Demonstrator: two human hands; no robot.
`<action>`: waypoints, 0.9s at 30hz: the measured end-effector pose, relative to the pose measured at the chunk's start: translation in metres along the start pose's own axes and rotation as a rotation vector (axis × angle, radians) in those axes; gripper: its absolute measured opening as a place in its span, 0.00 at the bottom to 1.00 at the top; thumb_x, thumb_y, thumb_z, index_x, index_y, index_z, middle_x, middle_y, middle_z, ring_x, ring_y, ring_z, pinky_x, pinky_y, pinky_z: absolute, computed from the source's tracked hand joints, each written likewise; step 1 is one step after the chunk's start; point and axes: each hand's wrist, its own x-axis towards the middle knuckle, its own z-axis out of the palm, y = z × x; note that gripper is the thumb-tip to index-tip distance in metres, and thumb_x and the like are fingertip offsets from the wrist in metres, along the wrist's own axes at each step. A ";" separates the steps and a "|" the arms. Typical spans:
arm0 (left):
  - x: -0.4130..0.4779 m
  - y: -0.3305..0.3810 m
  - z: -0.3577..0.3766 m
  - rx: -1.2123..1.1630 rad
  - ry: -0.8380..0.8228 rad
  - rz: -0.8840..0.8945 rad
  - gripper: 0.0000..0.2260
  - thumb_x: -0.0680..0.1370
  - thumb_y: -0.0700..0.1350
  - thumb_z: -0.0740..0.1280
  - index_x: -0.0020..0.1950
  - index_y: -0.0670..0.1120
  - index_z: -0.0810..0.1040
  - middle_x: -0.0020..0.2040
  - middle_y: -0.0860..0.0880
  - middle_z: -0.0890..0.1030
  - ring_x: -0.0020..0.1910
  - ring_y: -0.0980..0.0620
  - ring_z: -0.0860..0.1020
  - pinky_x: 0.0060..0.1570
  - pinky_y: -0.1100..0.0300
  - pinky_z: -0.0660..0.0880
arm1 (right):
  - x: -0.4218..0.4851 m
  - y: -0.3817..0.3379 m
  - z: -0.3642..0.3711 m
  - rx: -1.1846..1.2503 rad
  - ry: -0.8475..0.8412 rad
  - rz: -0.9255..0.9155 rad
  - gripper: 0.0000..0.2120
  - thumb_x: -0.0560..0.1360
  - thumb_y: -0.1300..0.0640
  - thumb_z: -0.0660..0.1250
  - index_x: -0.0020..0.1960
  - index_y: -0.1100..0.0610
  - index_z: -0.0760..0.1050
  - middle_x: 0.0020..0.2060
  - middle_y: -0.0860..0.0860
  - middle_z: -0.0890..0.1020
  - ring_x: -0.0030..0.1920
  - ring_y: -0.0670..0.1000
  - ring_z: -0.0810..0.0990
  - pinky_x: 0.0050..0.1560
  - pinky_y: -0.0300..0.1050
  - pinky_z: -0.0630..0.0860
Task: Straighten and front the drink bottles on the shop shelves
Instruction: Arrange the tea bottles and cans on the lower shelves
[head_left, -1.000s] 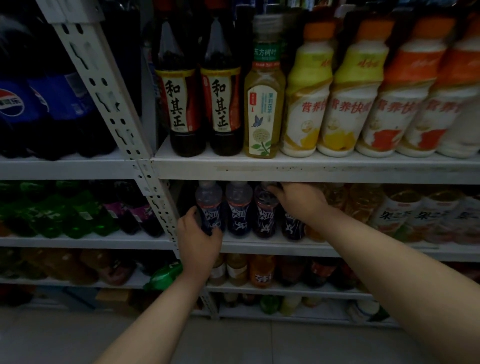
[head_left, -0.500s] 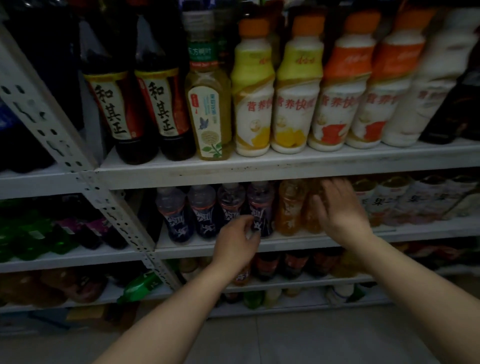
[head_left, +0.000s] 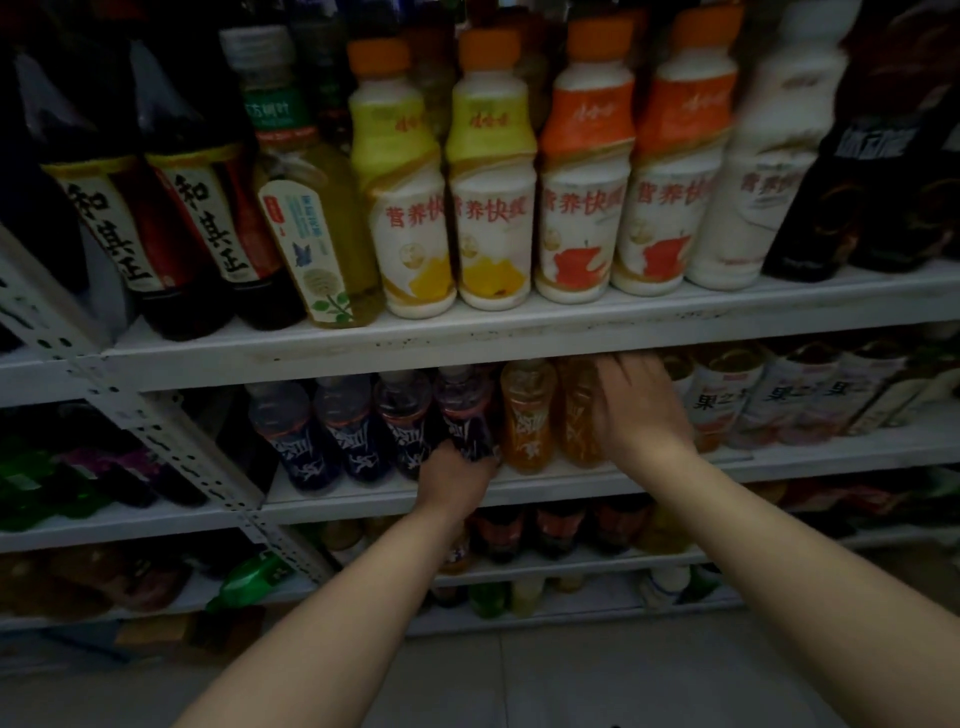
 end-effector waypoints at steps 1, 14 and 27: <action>0.001 -0.001 0.002 -0.002 0.011 -0.003 0.19 0.72 0.53 0.71 0.61 0.47 0.76 0.56 0.48 0.78 0.49 0.52 0.74 0.50 0.61 0.70 | -0.001 0.009 -0.001 -0.022 0.012 0.036 0.19 0.76 0.53 0.62 0.64 0.58 0.71 0.60 0.58 0.75 0.60 0.60 0.70 0.62 0.53 0.67; -0.023 -0.008 0.019 0.041 0.148 -0.161 0.08 0.74 0.51 0.67 0.50 0.50 0.77 0.45 0.52 0.79 0.40 0.55 0.76 0.33 0.62 0.69 | 0.032 0.025 -0.005 0.108 -0.006 0.117 0.28 0.72 0.34 0.64 0.54 0.59 0.78 0.46 0.58 0.82 0.47 0.60 0.80 0.45 0.48 0.74; -0.030 0.037 0.068 0.030 -0.125 0.077 0.02 0.73 0.51 0.65 0.42 0.59 0.76 0.46 0.56 0.81 0.41 0.57 0.78 0.40 0.61 0.74 | 0.043 0.054 -0.021 0.269 -0.367 -0.006 0.22 0.79 0.43 0.58 0.70 0.51 0.68 0.66 0.56 0.74 0.65 0.58 0.71 0.63 0.49 0.68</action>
